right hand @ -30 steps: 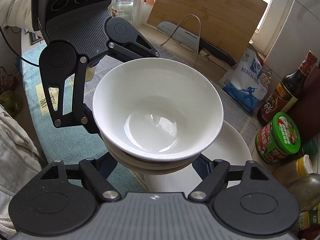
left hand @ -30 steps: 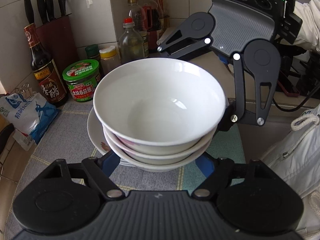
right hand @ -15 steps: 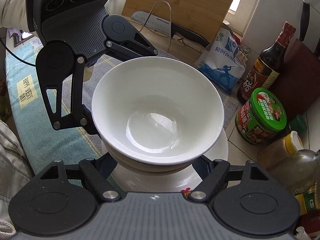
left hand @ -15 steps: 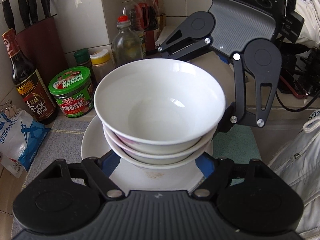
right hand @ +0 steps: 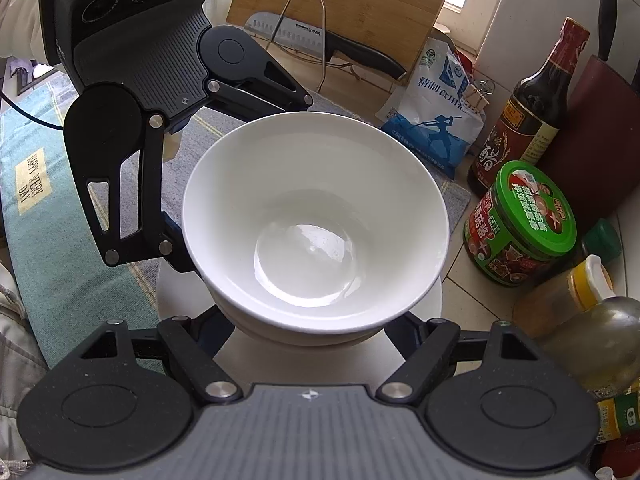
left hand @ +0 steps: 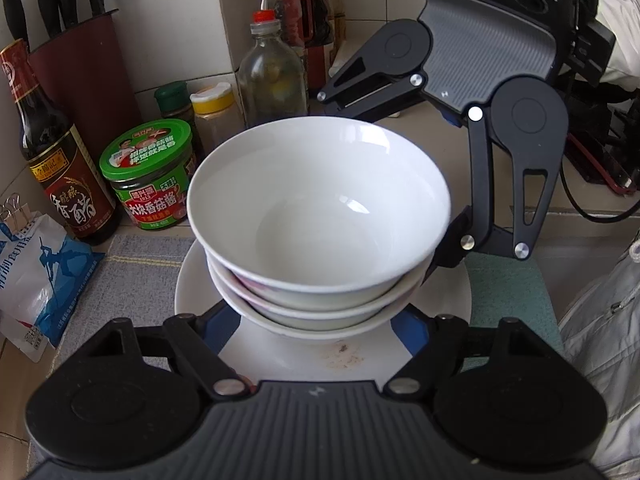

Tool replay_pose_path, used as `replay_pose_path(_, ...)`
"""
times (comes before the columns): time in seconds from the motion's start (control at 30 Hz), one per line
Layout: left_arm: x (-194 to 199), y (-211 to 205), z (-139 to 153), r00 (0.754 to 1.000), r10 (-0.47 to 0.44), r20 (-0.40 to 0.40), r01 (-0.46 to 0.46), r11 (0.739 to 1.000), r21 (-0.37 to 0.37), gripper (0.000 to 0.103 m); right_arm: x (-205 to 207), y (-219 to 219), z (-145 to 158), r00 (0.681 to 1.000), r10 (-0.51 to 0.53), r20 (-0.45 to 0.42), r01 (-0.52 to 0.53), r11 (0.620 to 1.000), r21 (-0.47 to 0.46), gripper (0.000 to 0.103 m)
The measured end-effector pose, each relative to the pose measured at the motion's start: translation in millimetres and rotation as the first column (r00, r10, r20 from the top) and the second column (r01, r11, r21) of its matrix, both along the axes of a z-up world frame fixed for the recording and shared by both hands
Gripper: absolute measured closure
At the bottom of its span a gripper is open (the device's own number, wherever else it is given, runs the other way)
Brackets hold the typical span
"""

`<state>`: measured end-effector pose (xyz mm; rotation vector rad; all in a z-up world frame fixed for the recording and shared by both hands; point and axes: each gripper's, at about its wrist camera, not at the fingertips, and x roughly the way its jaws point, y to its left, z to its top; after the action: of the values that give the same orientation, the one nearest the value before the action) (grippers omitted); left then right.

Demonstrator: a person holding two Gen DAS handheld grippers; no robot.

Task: Organize plates and bowls
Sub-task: 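Carry the bowl stack with both grippers and lower it onto the plate stack, then open both grippers and withdraw them from the stacked dishes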

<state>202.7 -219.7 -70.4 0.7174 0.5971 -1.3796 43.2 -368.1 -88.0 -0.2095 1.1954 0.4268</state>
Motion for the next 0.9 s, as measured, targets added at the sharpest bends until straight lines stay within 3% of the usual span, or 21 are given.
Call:
replay_pose_path(0.3,4,2,-2,1.0,0.016,-0.019,-0.016,1.0,-0.009,0.021,3,-3,-5,1.0,-0.019,-0.007,0.02,1.0,0.013,0.018)
replay_pose_path(0.4,1,3,-2,1.0,0.02,0.012,-0.02,1.0,-0.014,0.02,4,-5,-7,0.999,-0.031,-0.011,0.031,0.999,0.02,0.017)
replay_pose_path(0.47,-3,2,-3,0.998,0.027,0.048,-0.026,1.0,-0.009,0.013,5,-4,-7,0.999,-0.032,-0.009,0.032,0.999,0.022,0.012)
replay_pose_path(0.53,-5,4,-1,0.999,0.03,0.043,-0.029,0.999,-0.025,0.01,3,-1,-5,0.999,-0.029,0.016,0.029,0.999,0.016,0.0)
replay_pose_path(0.67,-7,10,-2,0.996,0.065,0.054,-0.063,0.997,-0.036,0.007,2,2,-3,0.999,-0.041,0.017,0.041,0.999,-0.006,0.0)
replay_pose_path(0.9,-22,46,17,0.975,0.215,0.06,-0.204,0.966,-0.158,0.003,-8,12,16,0.989,-0.14,0.041,0.142,0.986,-0.082,0.0)
